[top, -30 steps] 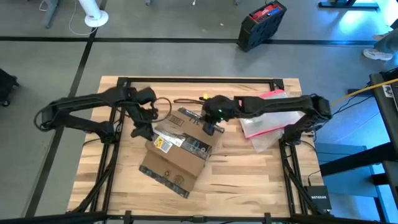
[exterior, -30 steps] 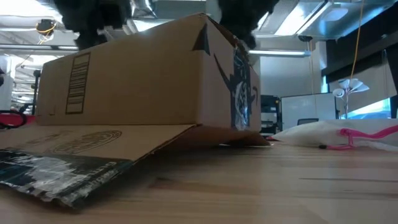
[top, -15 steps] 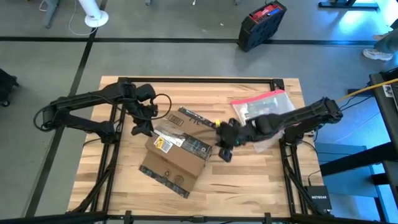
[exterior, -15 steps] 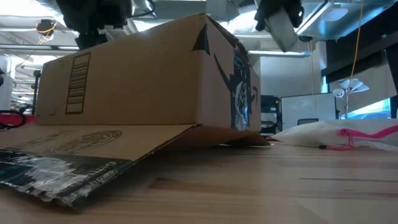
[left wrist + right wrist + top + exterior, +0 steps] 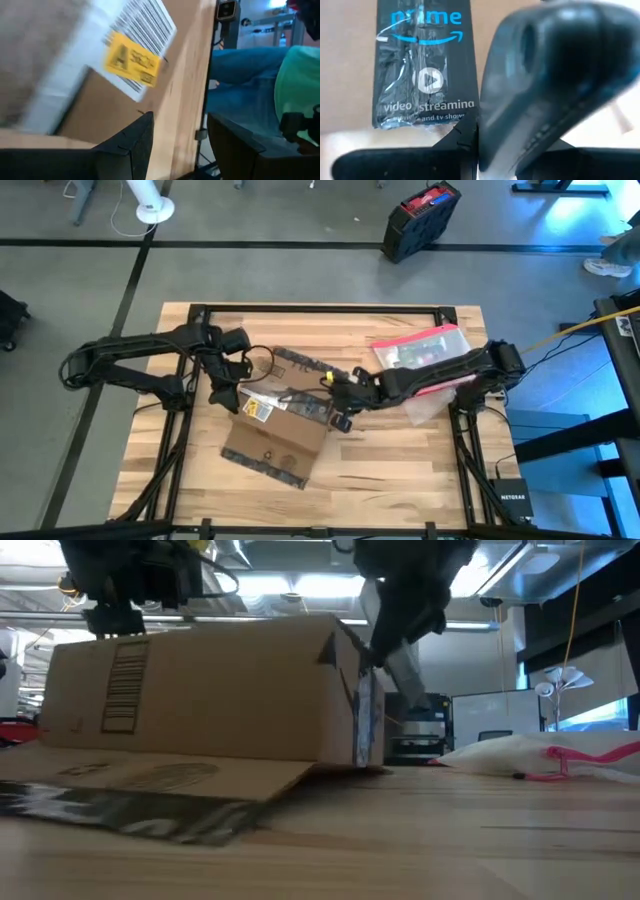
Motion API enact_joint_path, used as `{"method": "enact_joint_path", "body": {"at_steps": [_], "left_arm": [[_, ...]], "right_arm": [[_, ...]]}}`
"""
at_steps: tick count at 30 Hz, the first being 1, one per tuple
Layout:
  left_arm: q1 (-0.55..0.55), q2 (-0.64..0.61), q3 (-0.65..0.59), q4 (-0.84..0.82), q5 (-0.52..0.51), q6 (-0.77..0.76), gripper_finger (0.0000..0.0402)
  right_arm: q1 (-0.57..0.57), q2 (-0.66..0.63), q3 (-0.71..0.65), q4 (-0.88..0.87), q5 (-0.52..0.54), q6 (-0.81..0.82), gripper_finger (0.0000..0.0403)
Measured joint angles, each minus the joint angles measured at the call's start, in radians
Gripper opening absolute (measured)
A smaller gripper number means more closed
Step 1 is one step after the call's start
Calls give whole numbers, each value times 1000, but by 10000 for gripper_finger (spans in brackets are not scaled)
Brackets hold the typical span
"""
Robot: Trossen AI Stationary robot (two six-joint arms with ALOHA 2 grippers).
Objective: Unpack boxes
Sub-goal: Break down the cardboard box with the gray cutter until it is fully flat
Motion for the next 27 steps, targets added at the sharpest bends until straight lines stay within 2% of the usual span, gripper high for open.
{"method": "enact_joint_path", "body": {"at_steps": [7, 13, 16, 22, 27], "left_arm": [[-74, 0, -1, 50, 2, -61, 175], [-107, 0, 0, 174, 2, -125, 175], [-108, 0, 3, 167, 2, -128, 175], [-101, -12, 56, 106, -10, -5, 175], [-102, -29, 112, 103, -154, 89, 175]], "right_arm": [[-129, 0, 0, 59, -18, -132, 72], [-207, 0, 0, 110, -24, -179, 72], [-222, -2, 0, 100, -31, -186, 72], [-219, -20, 0, 63, -32, -198, 72], [-219, -47, 0, 47, -33, -196, 72]]}}
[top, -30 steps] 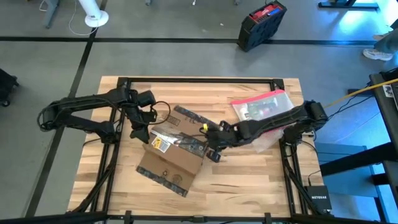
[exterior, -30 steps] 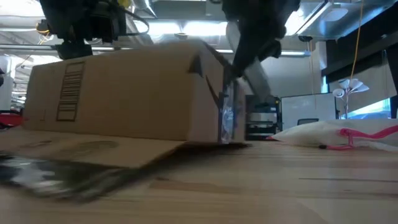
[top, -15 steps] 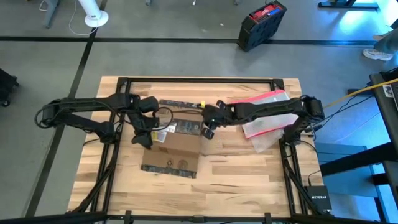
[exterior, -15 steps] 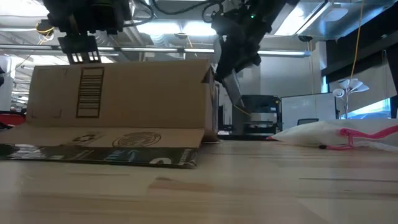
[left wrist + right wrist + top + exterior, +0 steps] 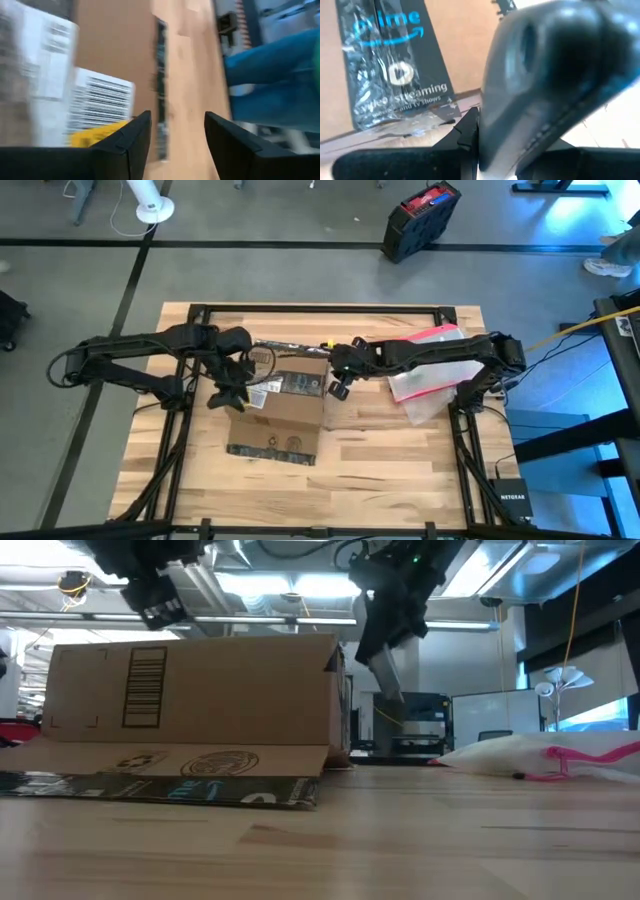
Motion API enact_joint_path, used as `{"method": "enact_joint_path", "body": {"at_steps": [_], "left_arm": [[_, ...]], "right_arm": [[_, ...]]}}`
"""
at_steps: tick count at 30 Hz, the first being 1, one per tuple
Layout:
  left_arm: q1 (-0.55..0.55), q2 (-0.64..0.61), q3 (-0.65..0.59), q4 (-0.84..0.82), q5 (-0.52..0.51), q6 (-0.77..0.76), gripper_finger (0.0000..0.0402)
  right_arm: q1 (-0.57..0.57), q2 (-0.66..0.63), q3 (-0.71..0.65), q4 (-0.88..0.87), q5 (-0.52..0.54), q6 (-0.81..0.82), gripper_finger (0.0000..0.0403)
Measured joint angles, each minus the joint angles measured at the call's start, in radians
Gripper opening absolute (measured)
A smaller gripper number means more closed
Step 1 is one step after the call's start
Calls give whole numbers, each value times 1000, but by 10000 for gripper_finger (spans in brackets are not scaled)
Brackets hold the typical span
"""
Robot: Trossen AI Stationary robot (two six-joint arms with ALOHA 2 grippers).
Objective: Unpack boxes
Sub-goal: Break down the cardboard box with the gray cutter until it is fully flat
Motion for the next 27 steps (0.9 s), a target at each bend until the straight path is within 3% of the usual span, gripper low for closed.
{"method": "enact_joint_path", "body": {"at_steps": [6, 13, 18, 24, 27], "left_arm": [[3, -24, 11, 38, -144, 89, 175], [75, -22, 11, 105, -171, 166, 175], [162, -23, -21, 205, -144, 186, 175], [243, -2, -107, 247, -45, 206, 175], [252, -2, -120, 255, -44, 242, 175]], "right_arm": [[0, -88, 0, -40, 18, 16, 72], [14, -224, 1, 28, 71, 45, 72], [74, -263, -72, 398, 81, 62, 72], [151, -226, -340, 1082, 158, 74, 72], [161, -162, -421, 1262, 194, 77, 72]]}}
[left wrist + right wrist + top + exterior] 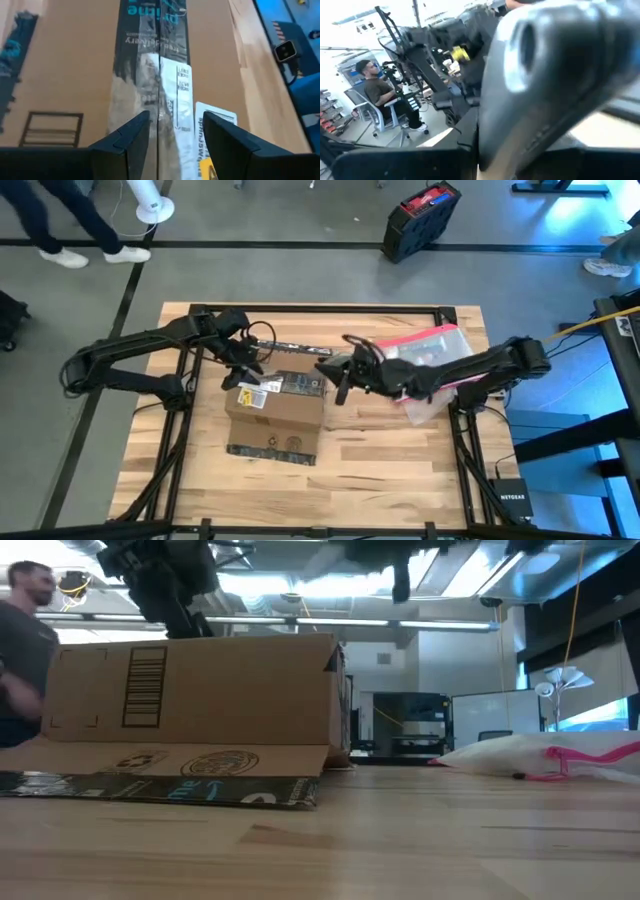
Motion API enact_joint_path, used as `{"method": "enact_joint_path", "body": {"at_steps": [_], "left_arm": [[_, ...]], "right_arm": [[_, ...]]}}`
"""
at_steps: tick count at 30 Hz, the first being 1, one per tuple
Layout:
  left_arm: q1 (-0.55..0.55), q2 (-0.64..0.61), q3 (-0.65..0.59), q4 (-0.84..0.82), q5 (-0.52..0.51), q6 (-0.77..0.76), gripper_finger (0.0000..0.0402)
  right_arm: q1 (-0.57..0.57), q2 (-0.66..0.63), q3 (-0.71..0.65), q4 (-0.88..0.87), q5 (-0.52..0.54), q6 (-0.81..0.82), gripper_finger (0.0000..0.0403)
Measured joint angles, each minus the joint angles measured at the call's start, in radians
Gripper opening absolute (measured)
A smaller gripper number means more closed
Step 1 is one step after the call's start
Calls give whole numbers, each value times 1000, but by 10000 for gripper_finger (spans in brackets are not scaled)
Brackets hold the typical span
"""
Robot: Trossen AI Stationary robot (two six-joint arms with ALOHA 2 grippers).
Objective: Unpack boxes
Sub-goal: Break down the cardboard box with the gray cutter until it is fully flat
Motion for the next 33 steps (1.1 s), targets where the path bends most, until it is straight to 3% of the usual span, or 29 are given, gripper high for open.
{"method": "enact_joint_path", "body": {"at_steps": [5, 10, 16, 22, 33], "left_arm": [[-13, 0, 0, 14, -55, 69, 175], [-37, -1, 0, 10, -125, 100, 175], [-64, 5, 0, -4, -132, 125, 187], [-70, 32, -2, -47, -122, 125, 191], [-69, 61, -80, 21, -142, 123, 192]], "right_arm": [[-19, 138, 34, 92, -16, 7, 72], [-58, 268, 141, 91, -82, -31, 72], [-108, 374, 245, 18, -153, -44, 72], [-130, 405, 274, -14, -198, -54, 72], [-127, 411, 275, -59, -220, -57, 72]]}}
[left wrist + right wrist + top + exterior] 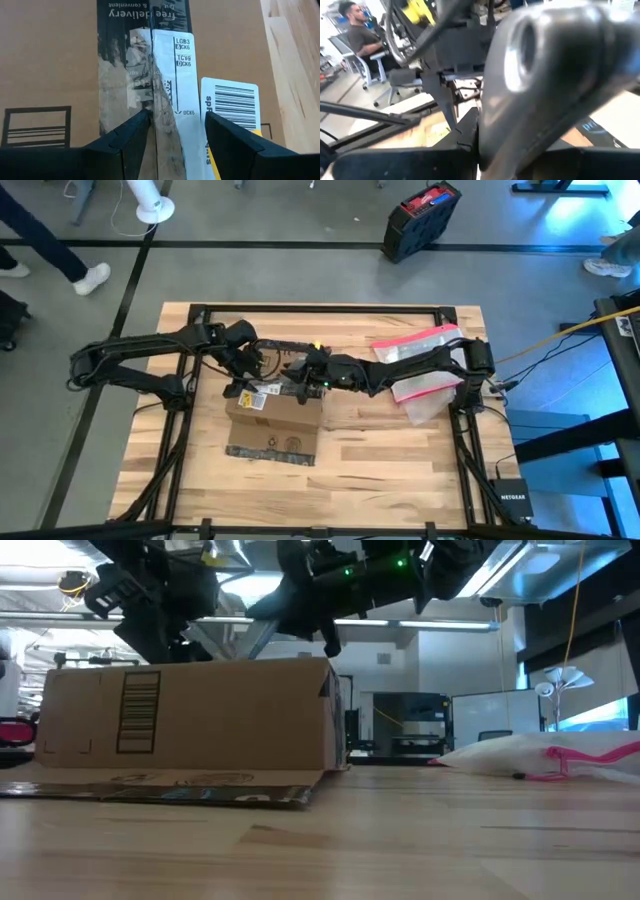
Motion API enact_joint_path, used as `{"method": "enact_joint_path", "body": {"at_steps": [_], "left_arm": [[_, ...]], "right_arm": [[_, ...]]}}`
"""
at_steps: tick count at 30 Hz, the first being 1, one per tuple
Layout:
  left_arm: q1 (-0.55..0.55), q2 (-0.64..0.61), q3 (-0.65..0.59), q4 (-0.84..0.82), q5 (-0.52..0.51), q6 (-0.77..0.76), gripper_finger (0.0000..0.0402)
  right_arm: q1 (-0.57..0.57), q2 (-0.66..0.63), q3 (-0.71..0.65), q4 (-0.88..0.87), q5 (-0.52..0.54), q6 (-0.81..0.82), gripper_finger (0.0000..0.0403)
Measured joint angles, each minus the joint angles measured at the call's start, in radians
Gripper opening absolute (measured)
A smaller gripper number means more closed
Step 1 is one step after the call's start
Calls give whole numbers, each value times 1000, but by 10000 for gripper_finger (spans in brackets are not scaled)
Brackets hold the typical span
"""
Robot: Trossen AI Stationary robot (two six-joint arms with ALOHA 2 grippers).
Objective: Unpack boxes
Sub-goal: Break down the cardboard box with the gray cutter until it is fully flat
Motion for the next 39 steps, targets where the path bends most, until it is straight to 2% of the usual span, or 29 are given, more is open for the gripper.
{"method": "enact_joint_path", "body": {"at_steps": [6, 13, 21, 28, 39], "left_arm": [[0, 1, 0, 25, -2, -2, 192], [1, 1, 0, 41, -5, -4, 192], [1, 1, 0, 45, -2, -3, 192], [1, 5, 0, 45, -2, -3, 192], [0, 6, -1, 46, -22, -3, 192]], "right_arm": [[0, 2, 0, -23, 0, 0, 72], [7, 50, 0, 8, 9, 40, 72], [5, 52, 6, 71, 42, 13, 72], [-2, 52, 61, -49, 26, -32, 72], [-1, 69, 63, -43, 9, -14, 72]]}}
